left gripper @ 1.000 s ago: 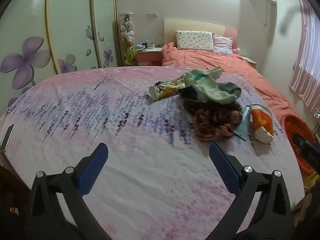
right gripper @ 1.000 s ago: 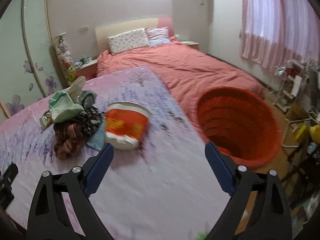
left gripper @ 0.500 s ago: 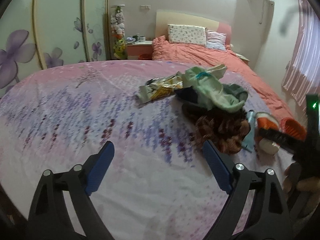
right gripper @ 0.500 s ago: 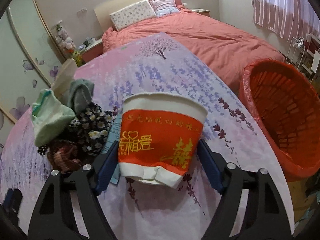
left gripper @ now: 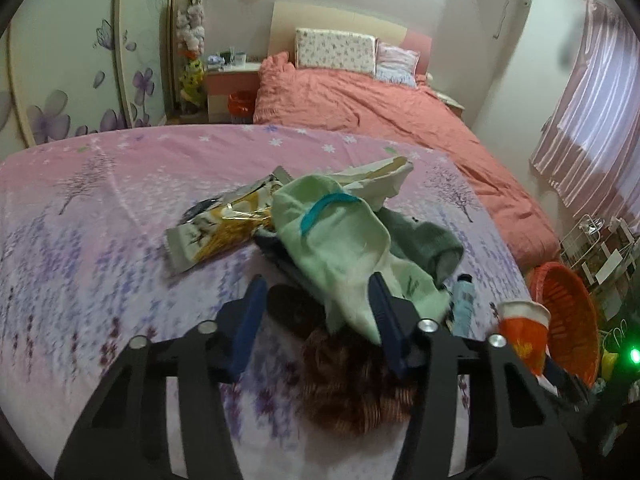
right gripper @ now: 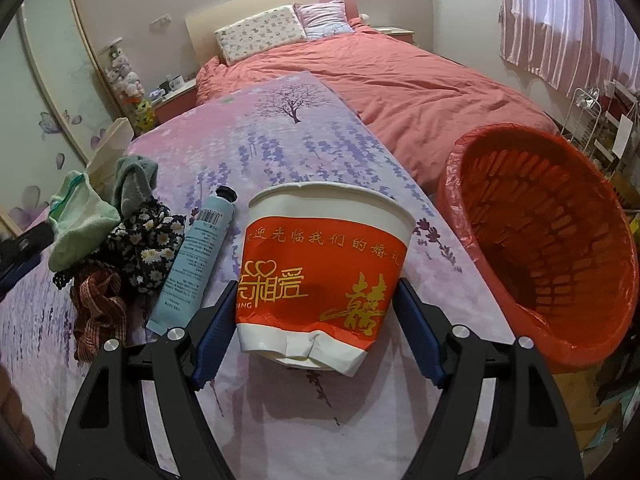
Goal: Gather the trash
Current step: 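Close the left tool on the light green sock while the right tool lifts the cup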
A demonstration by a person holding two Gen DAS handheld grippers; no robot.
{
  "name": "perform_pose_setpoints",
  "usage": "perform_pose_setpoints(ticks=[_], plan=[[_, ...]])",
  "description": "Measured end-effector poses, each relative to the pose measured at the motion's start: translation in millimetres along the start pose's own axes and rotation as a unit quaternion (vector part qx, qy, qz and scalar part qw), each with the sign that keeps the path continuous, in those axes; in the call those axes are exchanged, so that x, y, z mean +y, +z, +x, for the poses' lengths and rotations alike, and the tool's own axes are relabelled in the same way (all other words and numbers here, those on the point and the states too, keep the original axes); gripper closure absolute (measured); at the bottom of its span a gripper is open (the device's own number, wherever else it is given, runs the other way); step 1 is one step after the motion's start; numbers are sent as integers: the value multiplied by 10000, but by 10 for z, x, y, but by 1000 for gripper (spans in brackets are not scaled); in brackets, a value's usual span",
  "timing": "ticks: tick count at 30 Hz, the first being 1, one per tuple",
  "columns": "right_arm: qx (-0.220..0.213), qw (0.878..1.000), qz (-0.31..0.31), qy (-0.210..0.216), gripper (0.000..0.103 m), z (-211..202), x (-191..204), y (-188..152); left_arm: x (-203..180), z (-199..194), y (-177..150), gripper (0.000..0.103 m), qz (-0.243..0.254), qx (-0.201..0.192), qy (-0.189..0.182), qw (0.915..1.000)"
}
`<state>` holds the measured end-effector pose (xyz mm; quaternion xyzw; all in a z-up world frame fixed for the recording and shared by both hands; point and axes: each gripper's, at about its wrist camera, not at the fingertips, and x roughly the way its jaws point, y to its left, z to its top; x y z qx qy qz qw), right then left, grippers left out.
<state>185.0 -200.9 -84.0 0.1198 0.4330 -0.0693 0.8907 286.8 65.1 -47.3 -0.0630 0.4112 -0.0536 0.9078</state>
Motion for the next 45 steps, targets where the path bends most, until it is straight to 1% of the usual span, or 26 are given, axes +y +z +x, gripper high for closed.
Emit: perform_pose_setpoints(ticks=[3, 4, 5, 6, 8, 9, 12, 18, 23, 27, 29, 33, 37, 38, 40, 45], plan=[[-10, 10000, -41, 2, 27, 24, 9, 21, -5, 155, 61, 71, -8, 143, -3, 9999], [-17, 10000, -63, 11, 27, 32, 8, 25, -2, 209, 78, 83, -16, 192, -48, 9998], [-18, 10000, -87, 24, 27, 38, 4, 30, 3, 247, 92, 86, -25, 225, -94, 9997], [-13, 9999, -102, 37, 27, 42, 2, 37, 11, 258, 101, 88, -21, 222, -89, 9997], [0, 9999, -115, 89, 28, 50, -17, 47, -3, 246, 121, 94, 59, 171, -107, 9998], [-1, 9999, -110, 94, 28, 42, -27, 39, -4, 237, 126, 95, 82, 146, -114, 9998], [-27, 9999, -68, 99, 28, 19, -54, 40, -16, 124, 132, 96, 154, 35, -148, 9998], [-168, 9997, -73, 163, 28, -107, -79, 65, 35, -86, 188, 96, 129, -111, -272, 9995], [-246, 9995, -68, 163, 28, -185, -107, 52, 71, -290, 172, 96, 108, -245, -337, 9991], [-246, 9996, -62, 133, 28, -199, -122, 35, 139, -383, 184, 96, 86, -248, -409, 9988], [-218, 9997, -97, 101, 28, -174, -120, 4, 214, -370, 134, 96, 109, -146, -381, 9991], [-74, 9998, -167, 28, 28, -80, -115, -74, 379, -215, -93, 96, 171, 143, -143, 9996], [-3, 9998, -205, -9, 28, -9, -90, -104, 567, -22, -260, 90, 59, 417, 83, 9991], [-9, 9997, -229, -21, 28, -11, -82, -114, 611, 17, -277, 86, 13, 465, 104, 9989], [2, 9997, -257, -15, 28, -9, -67, -112, 661, 48, -286, 82, -73, 490, 88, 9987], [10, 9997, -263, -6, 28, -11, -67, -112, 718, 10, -235, 80, -186, 344, 52, 9992]])
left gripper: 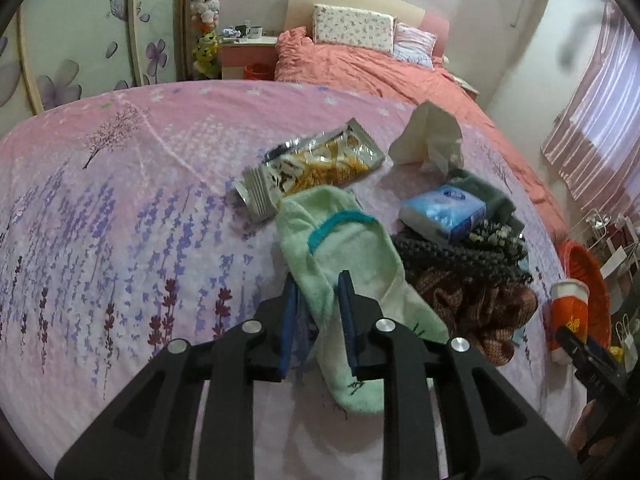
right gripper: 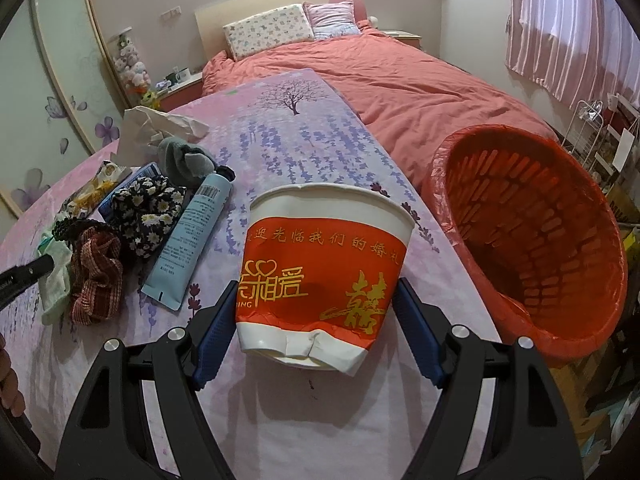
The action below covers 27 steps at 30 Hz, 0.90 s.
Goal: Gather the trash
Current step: 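Close the left tool on the light green sock while the right tool lifts the cup, then carry the cup and sock in both tools over the orange basket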
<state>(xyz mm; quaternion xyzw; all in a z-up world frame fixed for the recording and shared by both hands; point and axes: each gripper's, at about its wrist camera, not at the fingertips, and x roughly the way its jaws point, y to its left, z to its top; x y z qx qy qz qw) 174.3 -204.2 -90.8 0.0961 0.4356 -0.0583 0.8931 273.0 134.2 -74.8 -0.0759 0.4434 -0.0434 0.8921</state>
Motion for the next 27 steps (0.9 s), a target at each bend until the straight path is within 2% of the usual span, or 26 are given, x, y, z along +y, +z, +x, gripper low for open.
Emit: perform_pose_setpoints(ticks=[3, 4, 5, 8, 15, 27], plan=[[0, 10000, -22, 2, 28, 1, 14, -2, 15, -22, 36, 80, -85, -65, 31, 9999], [0, 10000, -24, 2, 28, 2, 14, -4, 8, -15, 49, 83, -88, -63, 22, 9999], [-8, 10000, -27, 1, 28, 1, 13, -5, 1, -14, 53, 91, -74, -68, 10, 9999], [-41, 10000, -53, 0, 28, -15, 20, -3, -4, -50, 59, 96, -55, -135, -30, 9999], [-252, 9996, -64, 81, 28, -191, 6, 48, -57, -356, 116, 97, 7, -444, -165, 9989], [-843, 9961, -105, 224, 28, -718, -35, 177, -557, -1049, 206, 97, 417, -1021, -383, 9932]])
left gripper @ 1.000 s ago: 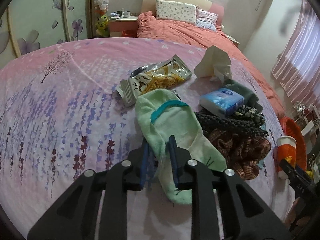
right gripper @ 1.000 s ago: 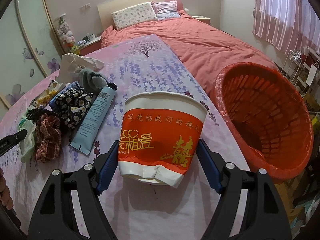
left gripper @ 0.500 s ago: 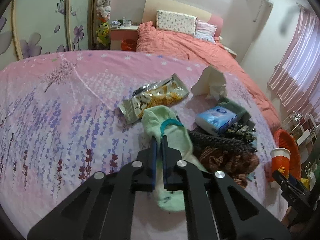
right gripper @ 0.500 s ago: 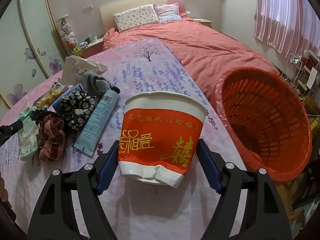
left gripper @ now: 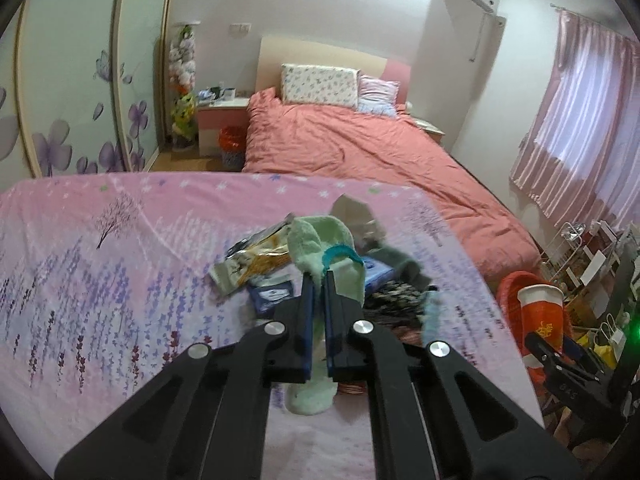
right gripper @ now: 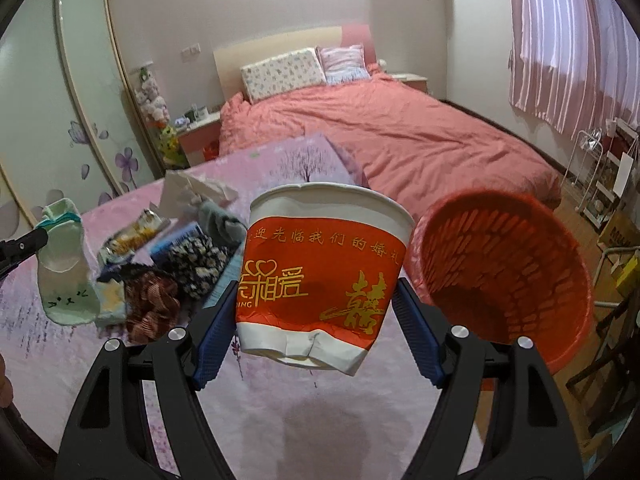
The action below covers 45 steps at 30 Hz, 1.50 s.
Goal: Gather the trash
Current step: 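Carry the cup and sock in both tools over the orange basket, then open both tools to drop the cup and sock into the basket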
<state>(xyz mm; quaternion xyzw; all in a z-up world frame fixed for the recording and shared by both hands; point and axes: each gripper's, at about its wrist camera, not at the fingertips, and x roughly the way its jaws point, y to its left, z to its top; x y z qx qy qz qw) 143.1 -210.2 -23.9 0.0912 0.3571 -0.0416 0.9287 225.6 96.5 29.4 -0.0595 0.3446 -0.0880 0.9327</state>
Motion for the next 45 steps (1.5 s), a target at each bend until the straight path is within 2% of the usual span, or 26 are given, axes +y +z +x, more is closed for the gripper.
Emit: perform_pose_setpoints(ticks=[10, 19, 28, 34, 40, 42, 44, 45], plan=[[-385, 9992, 17, -115, 28, -327, -213, 109, -749, -248, 79, 97, 424, -171, -499, 9977], [-500, 9975, 249, -424, 28, -381, -674, 132, -1582, -219, 29, 97, 808, -120, -1164, 9898], [-379, 9938, 731, -744, 28, -199, -1228, 121, -2431, 232, -130, 97, 1119, 336, -1794, 9768], [-298, 9902, 1031, -897, 28, -68, -1562, 115, -2924, 583, -238, 97, 1302, 607, -2062, 9679], [-277, 9872, 1250, -955, 27, -6, -1772, 128, -3252, 914, -284, 96, 1291, 890, -2240, 9619], [-281, 9868, 1332, -879, 27, 39, -1816, 126, -3326, 1040, -318, 90, 1318, 979, -2130, 9632], [-226, 9871, 1353, -825, 25, 94, -1856, 124, -3337, 1133, -340, 66, 1326, 1060, -2008, 9648], [-186, 9868, 1367, -845, 23, 123, -1869, 108, -3313, 1186, -357, 62, 1307, 1083, -1889, 9672]])
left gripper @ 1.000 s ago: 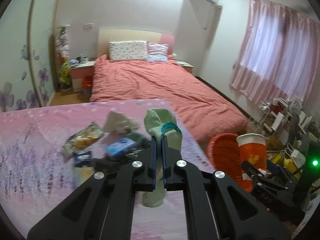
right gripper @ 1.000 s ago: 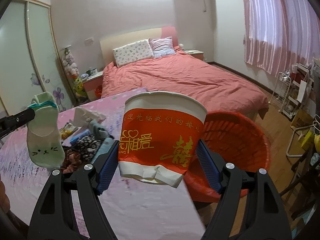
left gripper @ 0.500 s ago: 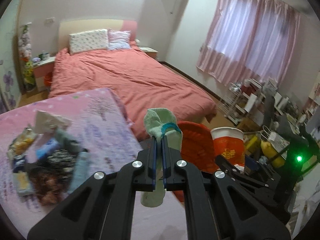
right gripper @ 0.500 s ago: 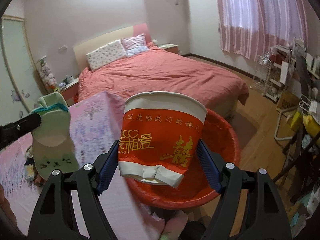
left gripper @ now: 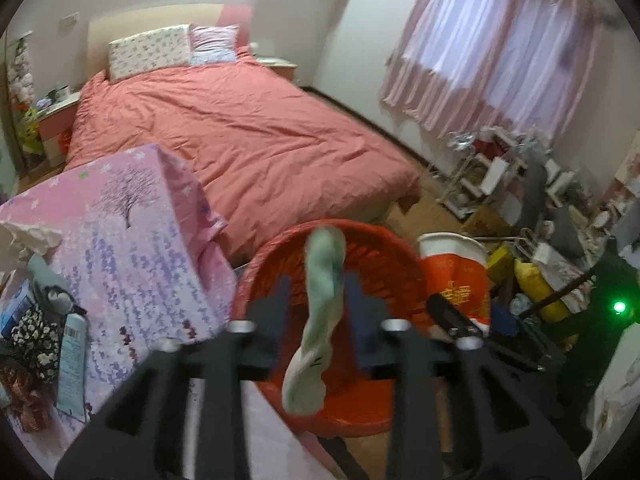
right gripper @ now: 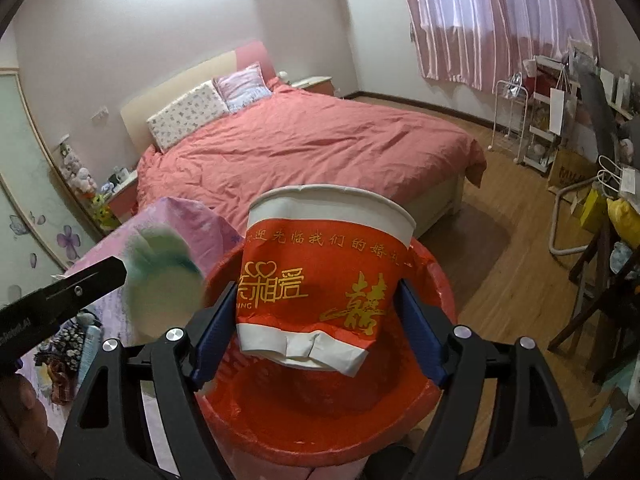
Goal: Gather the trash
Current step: 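Open both tools to drop the cup and sock into the basket, then grasp the light blue tube with the right tool while the left tool reaches the crackers bag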
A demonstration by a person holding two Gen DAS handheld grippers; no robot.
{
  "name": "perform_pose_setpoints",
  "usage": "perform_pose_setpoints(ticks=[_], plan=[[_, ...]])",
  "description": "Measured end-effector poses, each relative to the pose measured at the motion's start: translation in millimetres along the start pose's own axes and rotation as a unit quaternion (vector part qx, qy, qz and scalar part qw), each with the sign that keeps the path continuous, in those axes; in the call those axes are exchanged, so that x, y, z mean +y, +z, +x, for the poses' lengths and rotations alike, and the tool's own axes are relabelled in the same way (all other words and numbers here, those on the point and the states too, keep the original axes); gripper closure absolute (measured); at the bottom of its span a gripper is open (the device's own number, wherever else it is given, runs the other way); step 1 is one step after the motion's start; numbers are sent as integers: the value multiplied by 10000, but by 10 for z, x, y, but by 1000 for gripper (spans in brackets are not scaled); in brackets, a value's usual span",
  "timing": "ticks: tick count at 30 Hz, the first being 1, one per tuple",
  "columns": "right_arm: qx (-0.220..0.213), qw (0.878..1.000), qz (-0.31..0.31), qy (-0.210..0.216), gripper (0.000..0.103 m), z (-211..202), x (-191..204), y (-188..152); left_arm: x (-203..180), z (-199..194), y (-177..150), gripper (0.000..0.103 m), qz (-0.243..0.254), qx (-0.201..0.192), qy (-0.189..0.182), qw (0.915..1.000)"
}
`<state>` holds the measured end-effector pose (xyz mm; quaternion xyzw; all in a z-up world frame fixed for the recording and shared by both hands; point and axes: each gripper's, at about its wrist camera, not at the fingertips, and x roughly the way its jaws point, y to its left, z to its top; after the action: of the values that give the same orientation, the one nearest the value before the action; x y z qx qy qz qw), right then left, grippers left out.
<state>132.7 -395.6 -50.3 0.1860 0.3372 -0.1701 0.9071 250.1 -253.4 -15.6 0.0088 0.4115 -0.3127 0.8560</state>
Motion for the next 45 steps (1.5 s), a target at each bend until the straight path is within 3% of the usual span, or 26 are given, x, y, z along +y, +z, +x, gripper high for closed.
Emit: perform_pose_setpoints(ticks=[2, 9, 15, 19, 22, 28, 32, 35, 41, 45], plan=[[9, 10000, 49, -22, 18, 19, -36, -27, 87, 25, -30, 59, -68, 36, 55, 10000], [67, 9997, -109, -199, 18, 10, 3, -111, 479, -42, -181, 46, -175, 54, 609, 9980], [-29, 9987, -469, -172, 18, -71, 216, -154, 863, -341, -450, 39, -171, -55, 1174, 9929], [-34, 9975, -708, -40, 18, -119, 460, -252, 1317, -621, -705, 38, -454, -69, 1512, 9874], [11, 9962, -868, 104, 18, -137, 659, -343, 1745, -886, -892, 38, -741, -138, 1871, 9794], [159, 9900, -1331, 437, 21, -123, 1200, -604, 2673, -1421, -1244, 36, -1342, -327, 2898, 9471], [399, 9854, -1466, 774, 35, -38, 1586, -741, 3069, -1609, -1412, 36, -1798, -303, 3032, 9353], [603, 9803, -1600, 992, 44, 87, 1934, -815, 3176, -1700, -1484, 36, -1950, -349, 3024, 9324], [926, 9750, -1525, 1327, 48, 264, 2362, -854, 3282, -1729, -1533, 36, -2055, -377, 2817, 9365], [1050, 9730, -1676, 1187, 48, 387, 2555, -924, 3274, -1641, -1506, 36, -2062, -363, 2641, 9415]])
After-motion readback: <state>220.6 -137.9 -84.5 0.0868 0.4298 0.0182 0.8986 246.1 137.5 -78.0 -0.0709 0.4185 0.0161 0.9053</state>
